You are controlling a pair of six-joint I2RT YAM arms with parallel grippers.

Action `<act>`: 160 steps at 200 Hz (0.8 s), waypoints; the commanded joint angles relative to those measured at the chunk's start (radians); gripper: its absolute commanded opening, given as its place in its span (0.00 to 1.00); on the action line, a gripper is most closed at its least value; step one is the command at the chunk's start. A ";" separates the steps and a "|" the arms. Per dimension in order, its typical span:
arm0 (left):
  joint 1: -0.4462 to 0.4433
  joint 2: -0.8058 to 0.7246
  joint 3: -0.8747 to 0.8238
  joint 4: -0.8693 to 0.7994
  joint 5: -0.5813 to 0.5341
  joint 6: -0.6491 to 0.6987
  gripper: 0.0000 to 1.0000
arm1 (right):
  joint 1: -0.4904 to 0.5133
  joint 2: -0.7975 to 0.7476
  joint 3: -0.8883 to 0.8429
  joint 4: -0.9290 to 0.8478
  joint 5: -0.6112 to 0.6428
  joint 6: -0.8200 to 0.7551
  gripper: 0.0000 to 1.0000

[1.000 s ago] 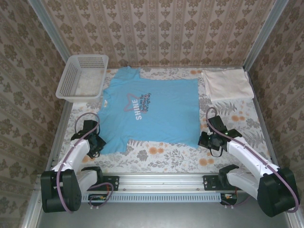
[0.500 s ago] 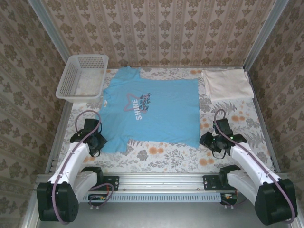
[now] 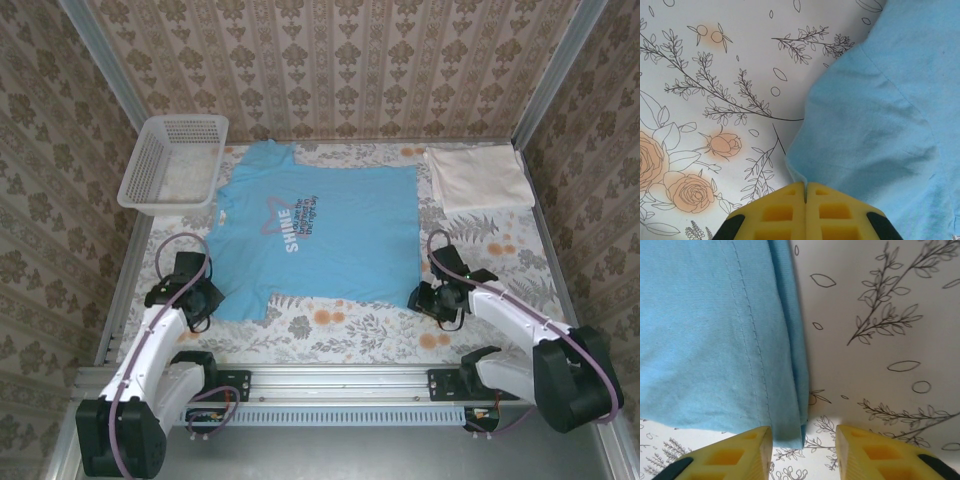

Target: Fold and stack the t-shirts

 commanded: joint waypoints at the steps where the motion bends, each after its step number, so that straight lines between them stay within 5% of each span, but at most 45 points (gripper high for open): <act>1: -0.007 -0.013 -0.009 0.003 0.011 0.014 0.00 | 0.017 0.046 0.031 0.002 0.036 0.009 0.34; 66: -0.008 -0.013 -0.008 0.017 0.025 0.030 0.00 | 0.017 0.114 0.098 -0.050 0.133 -0.036 0.00; 112: -0.036 -0.012 -0.009 0.026 0.064 0.023 0.00 | -0.036 0.067 0.068 -0.070 0.192 -0.010 0.00; 160: -0.125 0.035 0.019 0.020 0.096 0.006 0.00 | -0.251 -0.129 -0.061 -0.011 0.066 0.037 0.00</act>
